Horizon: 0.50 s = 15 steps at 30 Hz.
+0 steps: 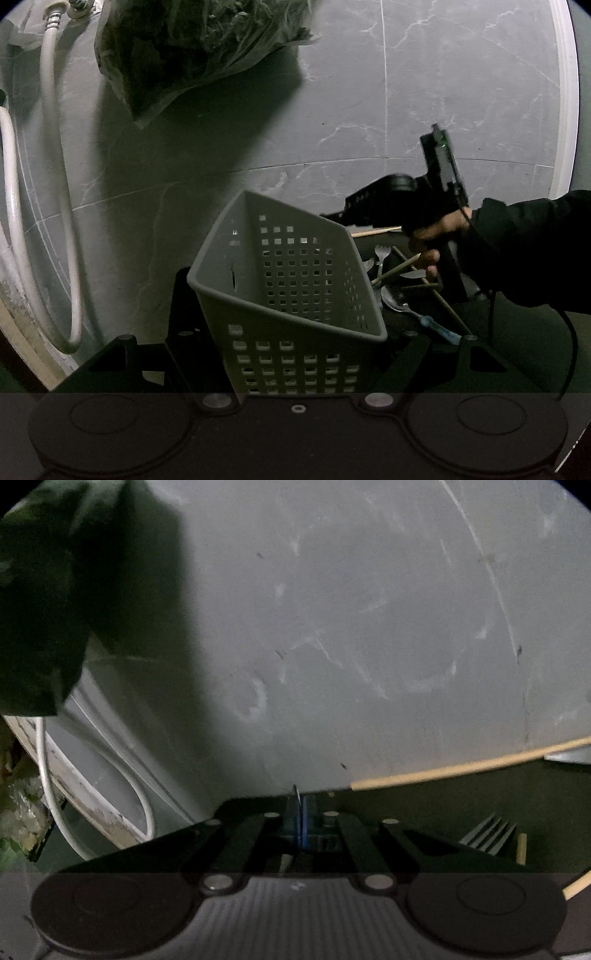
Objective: Organize utensils
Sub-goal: 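Carry the steel spoon over the holder and insert it with the right tool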
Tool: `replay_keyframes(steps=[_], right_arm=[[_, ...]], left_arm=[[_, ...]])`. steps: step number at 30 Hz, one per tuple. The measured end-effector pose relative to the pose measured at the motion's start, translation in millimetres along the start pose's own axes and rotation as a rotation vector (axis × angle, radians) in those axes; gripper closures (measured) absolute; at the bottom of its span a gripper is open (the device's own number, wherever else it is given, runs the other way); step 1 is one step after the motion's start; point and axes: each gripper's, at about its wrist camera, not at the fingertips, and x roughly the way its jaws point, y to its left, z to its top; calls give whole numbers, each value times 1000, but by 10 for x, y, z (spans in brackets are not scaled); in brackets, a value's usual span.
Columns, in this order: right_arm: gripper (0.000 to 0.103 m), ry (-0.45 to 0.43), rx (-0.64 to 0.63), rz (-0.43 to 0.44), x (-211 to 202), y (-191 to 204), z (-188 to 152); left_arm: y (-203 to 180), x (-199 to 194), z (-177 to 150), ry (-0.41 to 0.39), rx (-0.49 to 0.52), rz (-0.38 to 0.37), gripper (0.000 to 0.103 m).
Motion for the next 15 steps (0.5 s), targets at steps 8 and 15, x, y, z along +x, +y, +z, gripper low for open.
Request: replay_keyframes(steps=[8,15], right_arm=[[102,-169,-56,-26,-533,348,163],[102,-330,-128,-66,-1173,739,335]], left_arm=[[42,10,-1,-3,4,-24,26],[103,42,-16,-13,12,-62,27]])
